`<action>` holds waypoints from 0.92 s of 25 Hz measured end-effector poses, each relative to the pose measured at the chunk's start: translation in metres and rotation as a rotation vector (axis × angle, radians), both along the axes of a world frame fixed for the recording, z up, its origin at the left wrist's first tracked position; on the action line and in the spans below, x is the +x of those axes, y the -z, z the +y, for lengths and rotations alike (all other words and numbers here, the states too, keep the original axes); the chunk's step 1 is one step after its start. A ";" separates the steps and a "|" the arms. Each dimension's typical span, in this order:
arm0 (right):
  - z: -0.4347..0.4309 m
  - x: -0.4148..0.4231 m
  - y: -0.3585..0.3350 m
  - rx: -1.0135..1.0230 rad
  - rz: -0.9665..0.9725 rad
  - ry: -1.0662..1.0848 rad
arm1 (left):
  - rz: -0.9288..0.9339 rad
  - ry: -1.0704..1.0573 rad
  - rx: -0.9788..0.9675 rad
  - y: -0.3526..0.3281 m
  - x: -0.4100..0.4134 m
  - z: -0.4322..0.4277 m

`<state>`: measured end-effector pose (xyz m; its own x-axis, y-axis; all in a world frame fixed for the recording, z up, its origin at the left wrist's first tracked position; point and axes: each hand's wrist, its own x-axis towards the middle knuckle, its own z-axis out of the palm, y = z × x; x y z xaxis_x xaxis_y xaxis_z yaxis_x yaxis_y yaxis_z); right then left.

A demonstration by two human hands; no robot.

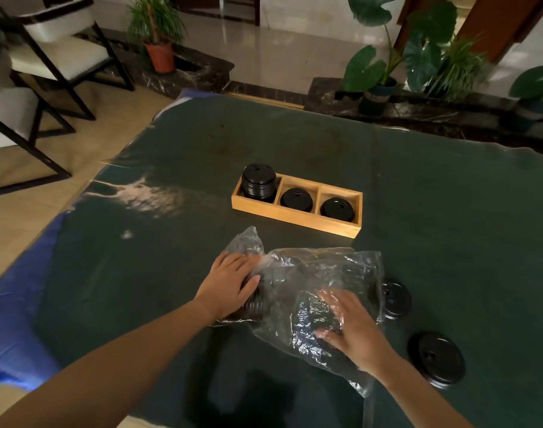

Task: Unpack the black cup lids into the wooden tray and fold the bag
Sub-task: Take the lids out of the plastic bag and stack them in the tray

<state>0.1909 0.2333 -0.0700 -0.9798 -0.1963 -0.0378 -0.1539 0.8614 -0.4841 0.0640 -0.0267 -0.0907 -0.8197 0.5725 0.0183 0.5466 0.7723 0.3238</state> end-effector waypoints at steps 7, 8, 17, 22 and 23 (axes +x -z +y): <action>-0.076 -0.068 0.018 -0.049 0.004 -0.267 | 0.000 -0.020 0.028 0.001 0.006 -0.004; -0.088 -0.072 0.019 -0.093 -0.017 -0.228 | -0.004 -0.031 0.030 0.002 0.006 -0.005; -0.133 -0.082 0.007 -0.269 0.048 0.061 | -0.076 -0.129 0.130 0.002 0.000 -0.012; -0.148 -0.083 -0.009 -0.335 0.030 0.052 | -0.063 -0.146 0.159 0.002 -0.002 -0.012; -0.149 -0.085 -0.008 -0.370 0.042 0.116 | -0.063 -0.153 0.167 0.002 -0.003 -0.012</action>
<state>0.1060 0.0841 -0.0619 -0.9955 -0.0767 0.0555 -0.0920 0.6428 -0.7605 0.0612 -0.0385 -0.0931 -0.8991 0.4351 0.0480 0.4021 0.7775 0.4835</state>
